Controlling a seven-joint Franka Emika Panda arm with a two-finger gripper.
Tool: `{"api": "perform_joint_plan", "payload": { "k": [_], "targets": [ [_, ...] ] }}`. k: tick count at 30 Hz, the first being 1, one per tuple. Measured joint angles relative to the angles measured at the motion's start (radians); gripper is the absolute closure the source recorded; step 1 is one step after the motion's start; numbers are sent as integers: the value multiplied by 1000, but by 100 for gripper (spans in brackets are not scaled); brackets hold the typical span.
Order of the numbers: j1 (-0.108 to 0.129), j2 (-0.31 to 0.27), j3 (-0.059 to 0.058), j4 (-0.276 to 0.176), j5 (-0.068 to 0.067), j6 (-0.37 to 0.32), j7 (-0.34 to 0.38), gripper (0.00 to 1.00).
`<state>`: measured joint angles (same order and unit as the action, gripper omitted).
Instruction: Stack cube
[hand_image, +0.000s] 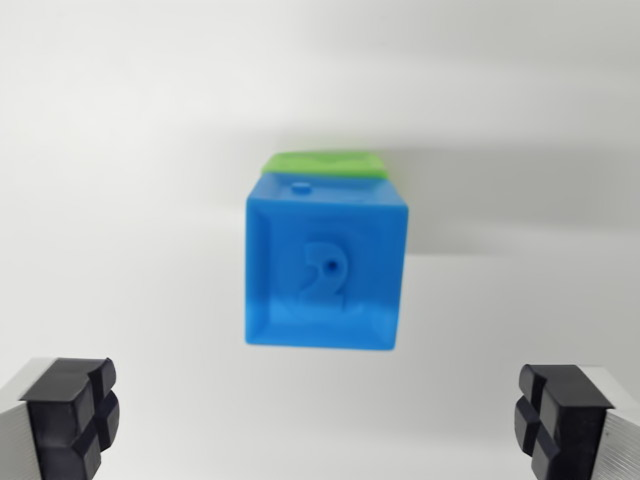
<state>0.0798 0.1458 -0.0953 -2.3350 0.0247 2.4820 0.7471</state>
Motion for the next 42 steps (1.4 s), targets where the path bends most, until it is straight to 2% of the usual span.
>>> {"api": "perform_joint_plan", "payload": {
  "k": [9,22,42],
  "targets": [
    [0,-79,0,22,-13,-99,9,0],
    [0,-166,0,74,-23,-237,17,0],
    [0,-242,0,176,-29,-416,22,0]
  ]
}}
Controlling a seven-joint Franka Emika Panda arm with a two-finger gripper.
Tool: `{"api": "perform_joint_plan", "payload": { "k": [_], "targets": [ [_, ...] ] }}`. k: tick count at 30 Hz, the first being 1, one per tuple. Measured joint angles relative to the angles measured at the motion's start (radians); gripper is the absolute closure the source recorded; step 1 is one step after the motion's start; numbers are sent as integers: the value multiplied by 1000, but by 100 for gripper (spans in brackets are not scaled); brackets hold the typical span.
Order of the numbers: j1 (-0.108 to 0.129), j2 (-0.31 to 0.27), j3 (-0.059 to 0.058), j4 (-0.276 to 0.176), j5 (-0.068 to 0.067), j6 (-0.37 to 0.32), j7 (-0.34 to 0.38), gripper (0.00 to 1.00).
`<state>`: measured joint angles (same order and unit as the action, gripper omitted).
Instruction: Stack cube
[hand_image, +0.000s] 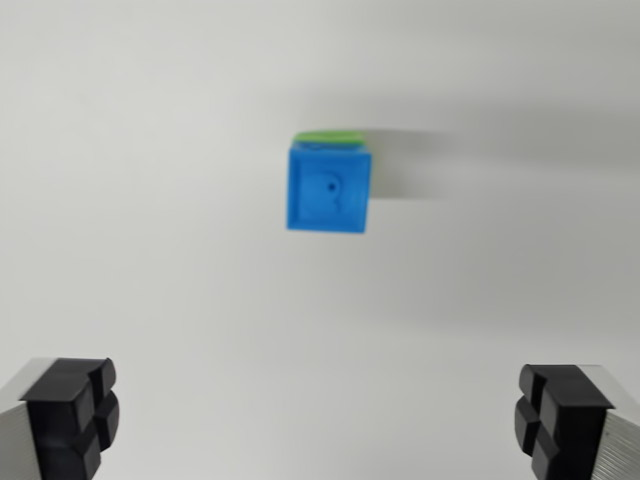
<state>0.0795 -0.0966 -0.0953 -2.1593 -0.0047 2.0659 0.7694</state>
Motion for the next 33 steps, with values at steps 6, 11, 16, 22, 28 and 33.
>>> {"api": "perform_joint_plan", "payload": {
  "k": [6,11,16,22,28,33],
  "targets": [
    [0,-10,0,23,0,-33,1,0],
    [0,-16,1,39,-1,-55,1,0],
    [0,-19,1,48,-1,-67,2,0],
    [0,-18,1,49,-1,-69,2,0],
    [0,-17,1,49,-1,-69,2,0],
    [0,-17,1,49,-1,-69,2,0]
  ]
}}
